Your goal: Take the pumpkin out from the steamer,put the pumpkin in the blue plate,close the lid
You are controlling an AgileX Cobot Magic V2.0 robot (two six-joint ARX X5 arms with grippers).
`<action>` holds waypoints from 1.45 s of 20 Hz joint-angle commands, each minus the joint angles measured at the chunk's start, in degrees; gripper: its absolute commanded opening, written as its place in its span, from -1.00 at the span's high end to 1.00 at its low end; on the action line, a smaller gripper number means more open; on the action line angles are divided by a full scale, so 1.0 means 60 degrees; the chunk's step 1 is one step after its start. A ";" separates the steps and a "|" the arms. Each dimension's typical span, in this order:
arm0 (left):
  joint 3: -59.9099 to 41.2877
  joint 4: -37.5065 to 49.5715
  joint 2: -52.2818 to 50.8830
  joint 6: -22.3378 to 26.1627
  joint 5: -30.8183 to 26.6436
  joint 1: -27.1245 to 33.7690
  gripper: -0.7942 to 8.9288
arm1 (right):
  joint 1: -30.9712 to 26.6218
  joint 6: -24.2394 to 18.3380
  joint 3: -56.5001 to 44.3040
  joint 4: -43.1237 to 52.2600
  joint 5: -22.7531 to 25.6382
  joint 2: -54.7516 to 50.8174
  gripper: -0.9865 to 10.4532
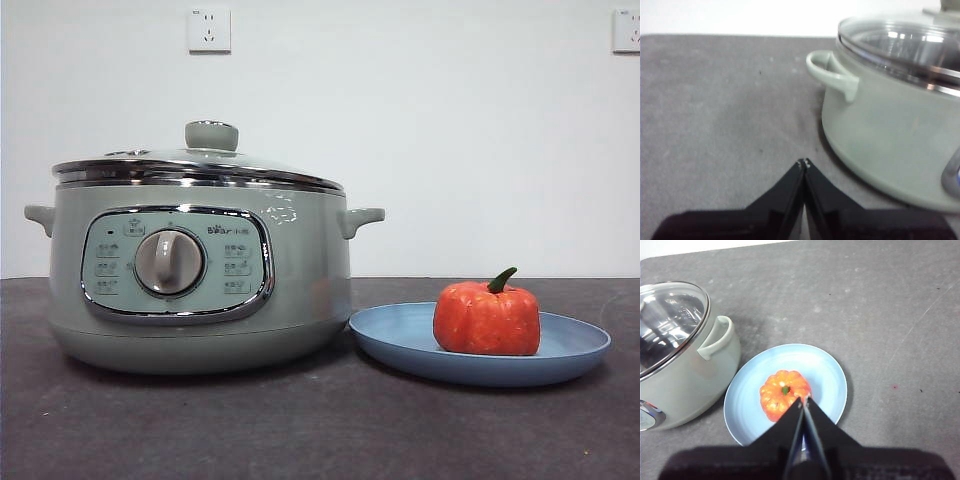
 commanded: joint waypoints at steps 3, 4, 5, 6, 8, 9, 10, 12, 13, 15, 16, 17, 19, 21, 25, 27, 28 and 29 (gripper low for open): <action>-0.0149 -0.0018 -0.0153 -0.0146 -0.0080 0.0040 0.84 | 0.0011 0.0084 -0.0047 0.0044 0.0029 -0.0015 0.86; -0.0149 0.0011 -0.0149 -0.0142 -0.0062 0.0036 0.84 | 0.0015 0.0084 -0.0047 0.0044 0.0029 -0.0015 0.86; -0.0149 0.0011 -0.0149 -0.0142 -0.0055 0.0036 0.84 | 0.0015 0.0084 -0.0047 0.0044 0.0029 -0.0015 0.86; -0.0149 0.0011 -0.0149 -0.0142 -0.0062 0.0036 0.84 | 0.0011 0.0084 -0.0047 0.0044 0.0029 -0.0015 0.86; -0.0149 0.0011 -0.0146 -0.0142 -0.0055 0.0036 0.84 | 0.0011 0.0084 -0.0047 0.0044 0.0029 -0.0015 0.86; -0.0149 0.0011 -0.0149 -0.0142 -0.0058 0.0036 0.84 | 0.0011 0.0084 -0.0047 0.0044 0.0029 -0.0015 0.86; -0.0149 0.0011 -0.0149 -0.0142 -0.0058 0.0036 0.84 | 0.0011 0.0084 -0.0047 0.0044 0.0029 -0.0015 0.86; -0.0149 0.0011 -0.0149 -0.0142 -0.0058 0.0036 0.84 | 0.0011 0.0084 -0.0047 0.0044 0.0029 -0.0015 0.86; -0.0149 0.0011 -0.0146 -0.0142 -0.0058 0.0036 0.84 | 0.0011 0.0084 -0.0047 0.0044 0.0029 -0.0015 0.86; -0.0149 0.0011 -0.0149 -0.0142 -0.0058 0.0036 0.84 | 0.0015 0.0084 -0.0047 0.0044 0.0029 -0.0015 0.86; -0.0149 0.0011 -0.0149 -0.0142 -0.0058 0.0036 0.84 | 0.0011 0.0084 -0.0047 0.0044 0.0029 -0.0015 0.86; -0.0149 0.0011 -0.0149 -0.0142 -0.0058 0.0036 0.84 | 0.0011 0.0084 -0.0047 0.0044 0.0029 -0.0015 0.86; -0.0149 0.0011 -0.0149 -0.0142 -0.0058 0.0036 0.84 | 0.0015 0.0084 -0.0047 0.0040 0.0029 -0.0015 0.86; -0.0149 0.0011 -0.0149 -0.0142 -0.0058 0.0036 0.84 | 0.0011 -0.0634 -0.0047 0.0036 0.0149 -0.0015 0.86; -0.0149 0.0011 -0.0149 -0.0142 -0.0058 0.0036 0.84 | -0.0492 -0.1880 -0.0659 0.0863 0.0193 -0.0772 0.86; -0.0149 0.0011 -0.0149 -0.0142 -0.0058 0.0036 0.84 | -0.1366 -0.2277 -0.1767 0.2233 -0.0761 -0.1628 0.86; -0.0149 0.0011 -0.0149 -0.0142 -0.0058 0.0036 0.84 | -0.1891 -0.2353 -0.2422 0.2827 -0.1450 -0.2098 0.86; -0.0149 0.0011 -0.0149 -0.0142 -0.0055 0.0036 0.84 | -0.2390 -0.2353 -0.3082 0.3311 -0.1894 -0.2543 0.86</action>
